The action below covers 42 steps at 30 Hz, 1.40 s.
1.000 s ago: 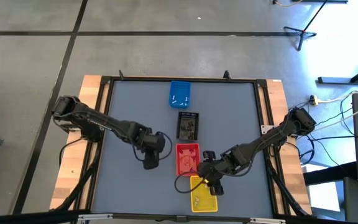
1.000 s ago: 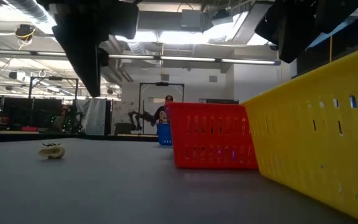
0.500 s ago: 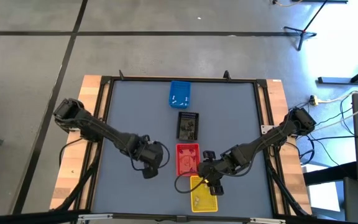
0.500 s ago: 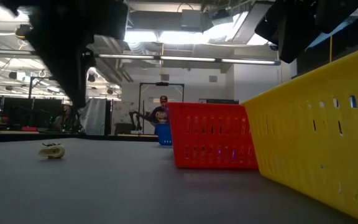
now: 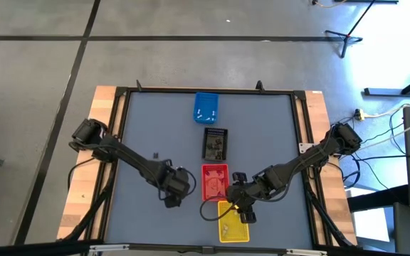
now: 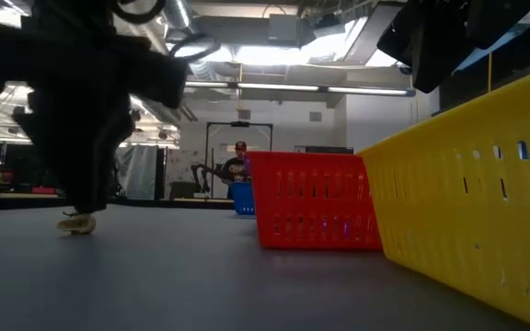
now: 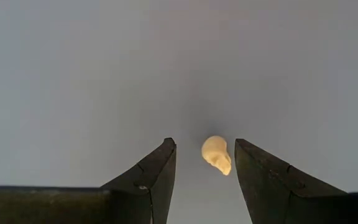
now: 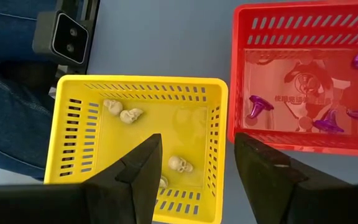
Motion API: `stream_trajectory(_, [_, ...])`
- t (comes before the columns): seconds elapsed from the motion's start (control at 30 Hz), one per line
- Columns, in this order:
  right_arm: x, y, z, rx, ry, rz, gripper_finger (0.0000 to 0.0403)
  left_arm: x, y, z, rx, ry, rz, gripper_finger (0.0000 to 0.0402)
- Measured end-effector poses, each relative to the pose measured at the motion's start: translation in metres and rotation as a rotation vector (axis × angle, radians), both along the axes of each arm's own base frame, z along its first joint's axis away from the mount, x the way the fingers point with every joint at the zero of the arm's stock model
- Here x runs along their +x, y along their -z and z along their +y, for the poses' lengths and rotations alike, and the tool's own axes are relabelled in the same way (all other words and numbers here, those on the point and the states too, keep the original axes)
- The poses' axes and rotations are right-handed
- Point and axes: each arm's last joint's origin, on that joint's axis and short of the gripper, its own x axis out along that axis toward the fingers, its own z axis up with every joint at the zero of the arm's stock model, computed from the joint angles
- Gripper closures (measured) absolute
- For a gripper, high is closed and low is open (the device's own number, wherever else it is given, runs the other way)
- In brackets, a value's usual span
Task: Sort Halloween decoration
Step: Put the brown skull toy into the yellow bin
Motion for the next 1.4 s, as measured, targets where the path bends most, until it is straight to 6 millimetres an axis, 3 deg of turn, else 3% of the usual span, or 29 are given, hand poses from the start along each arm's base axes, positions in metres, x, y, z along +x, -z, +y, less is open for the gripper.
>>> stream_trajectory(0.8, [0.000, 0.000, 0.000, -0.001, 0.000, 0.001, 0.0205, 0.004, 0.022, -0.005, -0.026, 0.016, 0.075, 0.0250])
stream_trajectory(1.4, [-0.002, 0.001, -0.001, -0.006, -0.005, 0.029, 0.0205, 0.004, 0.022, -0.005, -0.024, 0.019, 0.074, 0.0358])
